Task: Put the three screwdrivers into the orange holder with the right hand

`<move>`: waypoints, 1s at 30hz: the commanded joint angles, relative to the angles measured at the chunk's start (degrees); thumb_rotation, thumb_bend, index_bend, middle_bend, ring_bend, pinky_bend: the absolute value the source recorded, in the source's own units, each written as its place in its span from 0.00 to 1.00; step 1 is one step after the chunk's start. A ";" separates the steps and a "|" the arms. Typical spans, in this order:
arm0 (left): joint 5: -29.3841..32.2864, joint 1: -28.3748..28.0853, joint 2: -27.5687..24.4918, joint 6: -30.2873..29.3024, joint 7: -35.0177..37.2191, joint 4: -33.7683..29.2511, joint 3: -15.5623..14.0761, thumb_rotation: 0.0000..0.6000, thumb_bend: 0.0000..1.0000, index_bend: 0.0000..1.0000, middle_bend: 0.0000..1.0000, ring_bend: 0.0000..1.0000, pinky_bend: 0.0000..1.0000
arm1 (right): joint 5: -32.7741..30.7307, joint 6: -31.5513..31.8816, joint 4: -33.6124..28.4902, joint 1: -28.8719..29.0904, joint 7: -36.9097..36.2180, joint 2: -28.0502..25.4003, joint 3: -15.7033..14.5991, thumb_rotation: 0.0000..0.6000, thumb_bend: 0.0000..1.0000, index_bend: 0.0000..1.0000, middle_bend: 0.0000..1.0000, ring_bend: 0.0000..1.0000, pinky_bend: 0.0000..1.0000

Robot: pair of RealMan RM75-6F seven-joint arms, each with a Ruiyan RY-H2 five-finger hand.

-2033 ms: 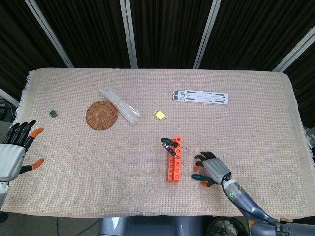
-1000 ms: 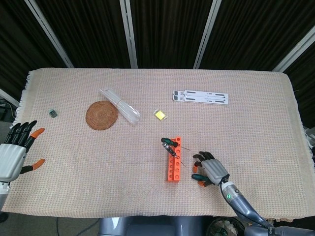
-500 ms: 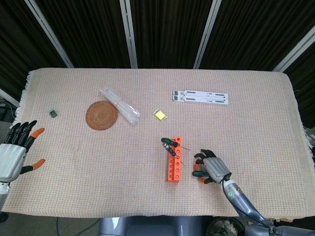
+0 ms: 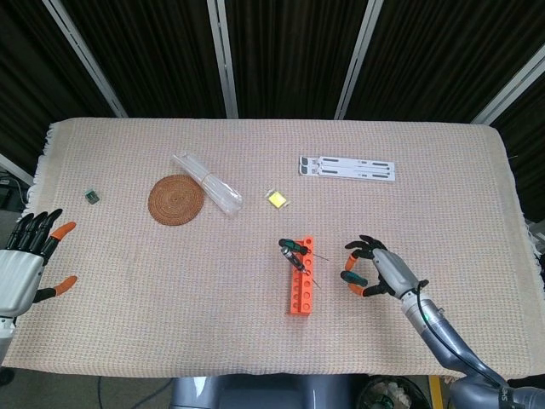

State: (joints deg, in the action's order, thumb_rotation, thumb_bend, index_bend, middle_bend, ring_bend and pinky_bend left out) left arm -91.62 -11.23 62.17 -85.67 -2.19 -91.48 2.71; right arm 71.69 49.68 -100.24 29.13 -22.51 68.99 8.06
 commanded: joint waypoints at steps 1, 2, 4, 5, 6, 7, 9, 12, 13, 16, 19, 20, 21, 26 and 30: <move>-0.01 0.10 -0.12 0.00 -0.34 -0.39 -0.09 1.00 0.14 0.16 0.00 0.00 0.00 | 5.18 -4.23 -2.04 0.15 -17.07 -5.89 2.79 1.00 0.44 0.60 0.20 0.00 0.00; -0.07 0.15 -0.18 -0.06 -0.54 -0.63 -0.11 1.00 0.14 0.16 0.00 0.00 0.00 | 6.89 -4.63 -1.96 0.21 -21.83 -6.62 3.23 1.00 0.43 0.60 0.20 0.00 0.00; -0.14 0.22 -0.30 -0.15 -0.87 -0.99 -0.15 1.00 0.14 0.16 0.00 0.00 0.00 | 10.84 -4.92 -0.84 0.40 -29.73 -7.67 3.19 1.00 0.44 0.60 0.21 0.00 0.00; -0.15 0.25 -0.37 -0.16 -1.03 -1.15 -0.17 1.00 0.14 0.16 0.00 0.00 0.00 | 12.93 -4.54 -0.04 0.53 -33.11 -7.99 3.03 1.00 0.44 0.60 0.21 0.00 0.00; -0.14 0.29 -0.46 -0.18 -1.17 -1.32 -0.17 1.00 0.14 0.16 0.00 0.00 0.00 | 14.97 -3.80 0.79 0.62 -36.33 -8.17 2.79 1.00 0.44 0.60 0.22 0.00 0.00; -0.13 0.31 -0.52 -0.19 -1.25 -1.43 -0.18 1.00 0.14 0.16 0.00 0.00 0.00 | 16.28 -3.20 1.32 0.67 -38.55 -8.25 2.56 1.00 0.44 0.60 0.23 0.00 0.00; -0.06 0.37 -0.63 -0.18 -1.43 -1.68 -0.18 1.00 0.14 0.16 0.00 0.00 0.00 | 19.53 -1.61 2.65 0.91 -44.05 -8.45 1.78 1.00 0.44 0.60 0.25 0.01 0.00; 0.03 0.40 -0.77 -0.09 -1.73 -2.01 -0.19 1.00 0.14 0.16 0.00 0.00 0.00 | 24.04 1.82 5.07 1.35 -52.33 -8.51 0.36 1.00 0.44 0.60 0.28 0.04 0.01; 0.04 0.41 -0.81 -0.04 -1.83 -2.12 -0.21 1.00 0.14 0.16 0.00 0.00 0.00 | 25.62 3.38 6.16 1.51 -54.91 -8.35 -0.20 1.00 0.44 0.60 0.29 0.05 0.02; 0.06 0.39 -0.83 0.15 -2.06 -2.36 -0.25 1.00 0.14 0.16 0.00 0.00 0.00 | 29.23 8.60 9.60 1.89 -61.02 -7.41 -1.68 1.00 0.44 0.61 0.34 0.10 0.09; 0.03 0.35 -0.78 0.34 -2.22 -2.47 -0.32 1.00 0.14 0.16 0.00 0.00 0.00 | 30.63 12.68 11.61 2.04 -64.75 -6.35 -2.56 1.00 0.44 0.61 0.38 0.17 0.15; 0.03 0.35 -0.75 0.37 -2.23 -2.47 -0.34 1.00 0.14 0.16 0.00 0.00 0.00 | 30.64 13.54 11.82 2.03 -65.65 -6.12 -2.66 1.00 0.44 0.61 0.40 0.20 0.19; 0.04 0.36 -0.72 0.39 -2.23 -2.47 -0.35 1.00 0.14 0.16 0.00 0.00 0.00 | 30.68 14.21 12.13 2.03 -66.31 -5.89 -2.83 1.00 0.44 0.62 0.42 0.23 0.22; 0.27 0.35 -0.61 0.67 -2.24 -2.23 -0.37 1.00 0.14 0.16 0.00 0.00 0.00 | 31.97 18.15 13.85 2.65 -73.13 -5.13 -4.37 1.00 0.44 0.62 0.46 0.31 0.34; 0.34 0.30 -0.58 0.81 -2.25 -2.17 -0.34 1.00 0.14 0.16 0.00 0.00 0.00 | 33.04 20.51 14.53 3.02 -76.17 -5.08 -5.96 1.00 0.44 0.63 0.47 0.32 0.37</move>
State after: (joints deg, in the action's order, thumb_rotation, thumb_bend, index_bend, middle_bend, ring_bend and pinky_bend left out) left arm -91.29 -10.92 61.58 -84.87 -4.43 -93.65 2.36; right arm 104.17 69.24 -86.05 31.88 -97.62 63.73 2.90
